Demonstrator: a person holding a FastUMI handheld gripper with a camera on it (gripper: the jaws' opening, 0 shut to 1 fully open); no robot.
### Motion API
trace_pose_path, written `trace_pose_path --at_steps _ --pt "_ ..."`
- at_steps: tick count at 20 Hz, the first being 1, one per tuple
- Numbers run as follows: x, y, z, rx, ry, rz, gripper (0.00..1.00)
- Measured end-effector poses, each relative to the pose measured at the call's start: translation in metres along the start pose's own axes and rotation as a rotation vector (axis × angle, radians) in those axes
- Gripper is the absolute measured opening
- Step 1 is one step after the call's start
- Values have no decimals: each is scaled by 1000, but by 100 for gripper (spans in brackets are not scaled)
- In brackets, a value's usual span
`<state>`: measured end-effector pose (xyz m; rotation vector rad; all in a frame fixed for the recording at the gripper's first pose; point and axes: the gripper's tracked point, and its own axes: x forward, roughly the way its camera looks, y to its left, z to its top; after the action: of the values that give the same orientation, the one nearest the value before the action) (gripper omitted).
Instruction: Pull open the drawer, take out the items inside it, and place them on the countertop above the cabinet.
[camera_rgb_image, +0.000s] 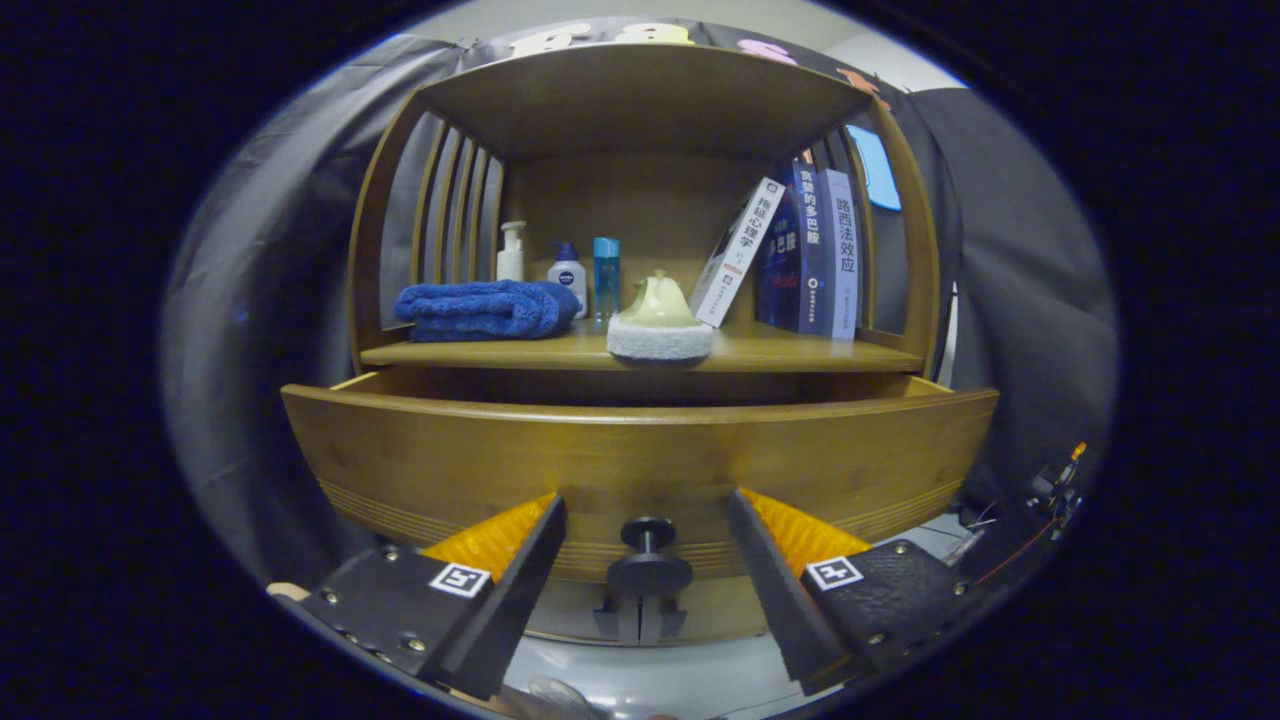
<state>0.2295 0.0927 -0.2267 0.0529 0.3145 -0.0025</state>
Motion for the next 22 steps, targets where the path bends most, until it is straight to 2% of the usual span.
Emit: trace_pose_path --at_steps 22 --pt "49 4 9 -5 0 -4 99"
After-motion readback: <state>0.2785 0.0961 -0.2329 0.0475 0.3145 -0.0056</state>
